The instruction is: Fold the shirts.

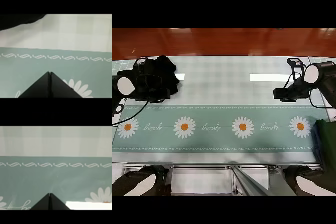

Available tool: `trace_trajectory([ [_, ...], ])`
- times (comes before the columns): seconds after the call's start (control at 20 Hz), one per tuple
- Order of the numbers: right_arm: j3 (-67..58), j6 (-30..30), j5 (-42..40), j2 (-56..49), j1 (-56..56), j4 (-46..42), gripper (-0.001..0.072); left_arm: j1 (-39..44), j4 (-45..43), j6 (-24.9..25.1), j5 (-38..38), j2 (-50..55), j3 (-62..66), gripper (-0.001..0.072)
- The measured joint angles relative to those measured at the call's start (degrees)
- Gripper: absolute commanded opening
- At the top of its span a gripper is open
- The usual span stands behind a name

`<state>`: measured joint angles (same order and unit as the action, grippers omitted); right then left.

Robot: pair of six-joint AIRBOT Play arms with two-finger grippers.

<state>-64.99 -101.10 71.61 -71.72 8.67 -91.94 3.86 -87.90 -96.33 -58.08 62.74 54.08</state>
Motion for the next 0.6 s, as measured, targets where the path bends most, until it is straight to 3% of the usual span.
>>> trace_trajectory([
  [0.2, 0.00, -0.02, -3.52, 0.00, 0.00, -0.90, 0.0029, 0.07, 0.00, 0.00, 2.10, 0.00, 0.02, 0.0026],
  [0.25, 0.00, -0.04, -5.55, 0.00, 0.00, -1.07, 0.0139, 0.07, 0.00, 0.00, 3.23, 0.00, 0.07, 0.0055],
  [0.3, -0.07, -0.11, -7.41, 0.00, 0.00, -1.16, 0.0403, 0.02, -0.09, 0.28, 5.05, 0.02, 0.15, 0.0172],
  [0.35, -0.24, -0.11, -9.16, 0.00, 0.00, -1.42, 0.0417, -0.11, -0.46, 0.90, 7.10, 0.02, 0.57, 0.0389],
  [0.4, -0.46, -0.09, -10.38, 0.04, 0.00, -1.81, 0.0417, -0.26, -0.98, 1.73, 9.44, 0.02, 1.31, 0.0504],
  [0.6, -0.31, 0.61, -11.34, 1.92, 0.00, -3.43, 0.0416, -1.97, -6.62, 5.33, 22.10, 0.66, 5.68, 0.0503],
])
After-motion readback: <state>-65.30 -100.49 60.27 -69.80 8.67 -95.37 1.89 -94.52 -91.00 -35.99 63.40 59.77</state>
